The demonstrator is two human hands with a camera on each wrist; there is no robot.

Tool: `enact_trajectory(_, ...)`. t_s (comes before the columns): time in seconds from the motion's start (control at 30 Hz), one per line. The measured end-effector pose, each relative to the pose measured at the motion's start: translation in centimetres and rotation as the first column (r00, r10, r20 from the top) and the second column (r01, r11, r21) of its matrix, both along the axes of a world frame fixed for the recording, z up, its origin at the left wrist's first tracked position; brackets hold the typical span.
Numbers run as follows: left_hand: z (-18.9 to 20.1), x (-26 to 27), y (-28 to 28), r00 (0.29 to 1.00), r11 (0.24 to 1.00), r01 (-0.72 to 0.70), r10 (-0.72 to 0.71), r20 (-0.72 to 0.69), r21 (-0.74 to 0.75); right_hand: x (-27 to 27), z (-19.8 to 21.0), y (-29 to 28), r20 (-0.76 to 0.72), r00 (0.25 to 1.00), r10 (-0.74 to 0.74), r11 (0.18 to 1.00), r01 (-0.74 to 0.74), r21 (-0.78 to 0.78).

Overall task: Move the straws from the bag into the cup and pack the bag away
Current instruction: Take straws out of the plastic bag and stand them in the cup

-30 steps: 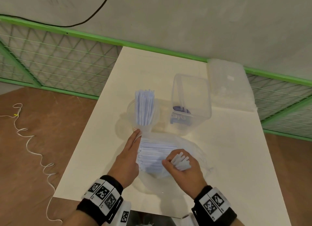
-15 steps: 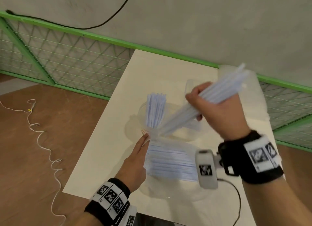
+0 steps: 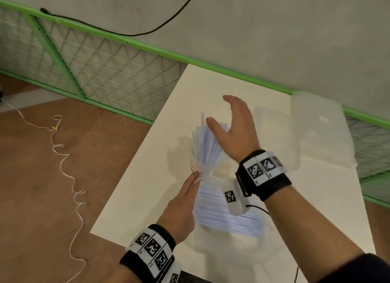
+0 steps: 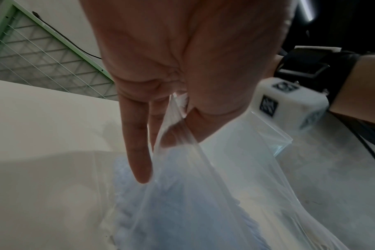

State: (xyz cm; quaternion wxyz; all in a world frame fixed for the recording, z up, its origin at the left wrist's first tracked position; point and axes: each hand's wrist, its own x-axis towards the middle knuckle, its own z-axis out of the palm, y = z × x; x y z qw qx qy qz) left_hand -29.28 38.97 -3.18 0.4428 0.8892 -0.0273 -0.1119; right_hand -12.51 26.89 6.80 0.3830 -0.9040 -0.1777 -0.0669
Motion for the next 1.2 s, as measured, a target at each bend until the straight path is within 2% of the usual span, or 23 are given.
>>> enact_trajectory(0.07,-0.1,0.1,0.0,1.0,1.0,-0.009,0.009,-0.005,0.0,-1.2,-1.2,0.3,-0.003,0.997,0.076,0.977,-0.075,-0.199)
enact_trajectory(0.13,-0.2,0.2,0.0,1.0,1.0,-0.012,0.012,-0.013,0.001,-2.4,-2.5,0.6,0.0,0.991,0.134,0.897,-0.121,-0.425)
enact_trajectory(0.2,-0.3,0.2,-0.1,1.0,1.0,-0.012,0.012,-0.013,0.016,-2.8,-3.6,0.8,0.026,0.987,0.16,0.842,-0.123,-0.526)
enact_trajectory(0.33,-0.3,0.2,-0.1,1.0,1.0,-0.008,0.008,-0.001,0.028,-2.0,-3.7,1.4,0.08,0.987,0.139,0.898,-0.091,-0.43)
enact_trajectory(0.4,-0.3,0.2,-0.1,1.0,1.0,0.0,0.0,0.005,0.028,-1.6,-3.7,1.7,0.102,0.979,0.177,0.876,-0.11,-0.47)
enact_trajectory(0.47,-0.3,0.2,0.0,1.0,1.0,0.001,-0.001,0.007,0.027,-1.6,-3.8,1.8,0.092,0.974,0.208,0.815,-0.121,-0.567)
enact_trajectory(0.53,-0.4,0.2,0.0,1.0,1.0,0.002,-0.002,0.005,0.022,-1.9,-3.6,1.7,0.087,0.978,0.191,0.82,-0.11,-0.562)
enact_trajectory(0.67,-0.2,0.2,-0.1,0.998,1.0,-0.011,0.012,-0.063,0.013,-4.5,-1.3,0.4,0.201,0.955,0.216,0.926,-0.136,-0.352)
enact_trajectory(0.73,0.0,0.3,-0.1,0.993,0.999,-0.017,0.02,-0.114,0.029,-7.1,-0.7,-0.8,0.281,0.91,0.305,0.943,-0.248,-0.221)
enact_trajectory(0.77,0.1,0.3,-0.1,0.992,0.999,-0.008,0.013,-0.122,0.04,-8.8,-1.1,-1.7,0.275,0.897,0.347,0.934,-0.303,-0.191)
enact_trajectory(0.8,0.0,0.3,-0.2,0.993,0.999,0.007,-0.001,-0.12,0.042,-10.4,-1.7,-2.6,0.231,0.893,0.386,0.917,-0.343,-0.206)
enact_trajectory(0.83,0.0,0.3,-0.3,0.994,0.999,0.021,-0.018,-0.111,0.03,-12.0,-2.5,-3.4,0.124,0.902,0.413,0.892,-0.373,-0.257)
enact_trajectory(0.87,-0.1,0.3,-0.4,0.994,0.999,0.034,-0.033,-0.104,0.012,-13.2,-3.6,-4.1,-0.047,0.911,0.41,0.855,-0.402,-0.327)
enact_trajectory(0.93,0.0,0.3,-0.8,0.992,0.999,0.052,-0.053,-0.112,-0.012,-15.1,-6.9,-5.4,-0.347,0.882,0.318,0.749,-0.458,-0.479)
enact_trajectory(0.97,0.1,0.4,-1.1,0.99,0.998,0.056,-0.057,-0.125,-0.014,-15.7,-8.8,-6.2,-0.415,0.871,0.262,0.712,-0.465,-0.527)
enact_trajectory(1.03,0.3,0.5,-1.6,0.987,0.998,0.062,-0.061,-0.149,0.003,-16.8,-11.9,-7.0,-0.446,0.879,0.166,0.691,-0.427,-0.584)
enact_trajectory(1.1,0.5,0.6,-2.1,0.986,0.997,0.072,-0.068,-0.152,0.019,-17.5,-13.9,-7.4,-0.415,0.903,0.11,0.707,-0.365,-0.606)
enact_trajectory(1.2,0.6,0.8,-2.4,0.983,0.997,0.075,-0.067,-0.171,0.036,-18.0,-14.8,-7.2,-0.348,0.935,0.067,0.704,-0.291,-0.647)
